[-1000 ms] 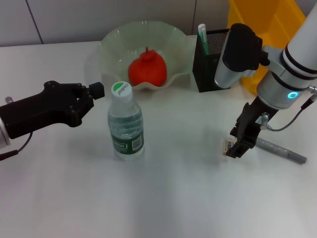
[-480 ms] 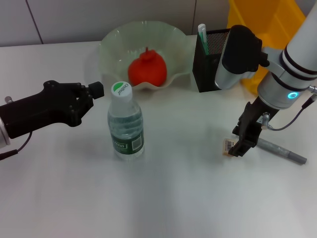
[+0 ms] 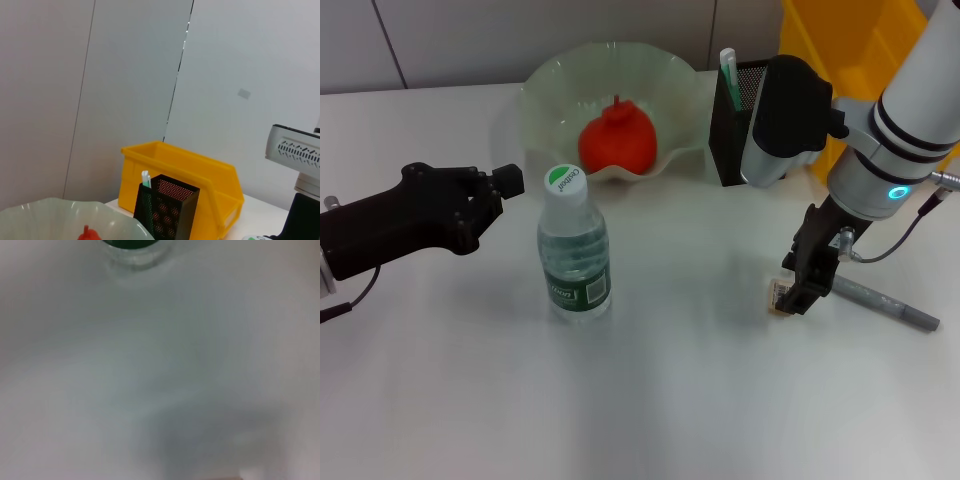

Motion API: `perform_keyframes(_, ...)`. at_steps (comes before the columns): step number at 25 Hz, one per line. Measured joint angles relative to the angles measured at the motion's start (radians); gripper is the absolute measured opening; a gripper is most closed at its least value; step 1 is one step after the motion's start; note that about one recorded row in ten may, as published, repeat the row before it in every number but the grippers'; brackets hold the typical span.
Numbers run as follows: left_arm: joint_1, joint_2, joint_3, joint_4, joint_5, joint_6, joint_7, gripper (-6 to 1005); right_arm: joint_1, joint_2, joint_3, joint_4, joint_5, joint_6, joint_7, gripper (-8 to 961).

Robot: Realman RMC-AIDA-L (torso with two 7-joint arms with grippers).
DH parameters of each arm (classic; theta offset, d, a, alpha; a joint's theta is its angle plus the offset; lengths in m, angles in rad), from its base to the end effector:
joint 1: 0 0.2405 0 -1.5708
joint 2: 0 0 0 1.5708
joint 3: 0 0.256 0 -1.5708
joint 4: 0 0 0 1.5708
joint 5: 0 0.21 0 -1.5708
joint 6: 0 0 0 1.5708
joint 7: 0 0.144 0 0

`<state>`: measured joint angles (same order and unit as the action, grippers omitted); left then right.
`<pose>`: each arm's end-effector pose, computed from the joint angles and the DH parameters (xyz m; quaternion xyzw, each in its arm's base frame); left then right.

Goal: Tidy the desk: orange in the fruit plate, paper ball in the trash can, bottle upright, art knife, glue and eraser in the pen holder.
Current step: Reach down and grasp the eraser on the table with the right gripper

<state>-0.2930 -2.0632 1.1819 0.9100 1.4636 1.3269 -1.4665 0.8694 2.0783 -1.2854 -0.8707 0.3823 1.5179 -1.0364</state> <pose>-0.2400 0.3231 0.0084 -0.9067 -0.2107 -0.3090 0.1950 0.2014 0.3815 -0.0268 -0.9372 0.1637 -0.3005 0.0674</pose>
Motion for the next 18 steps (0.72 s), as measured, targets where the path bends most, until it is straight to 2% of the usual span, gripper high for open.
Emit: perform_keyframes(18,-0.001,0.0,0.0,-0.002,0.003,-0.002,0.002,47,0.002,0.0,0.002,-0.004,0.018,-0.004,-0.003,590)
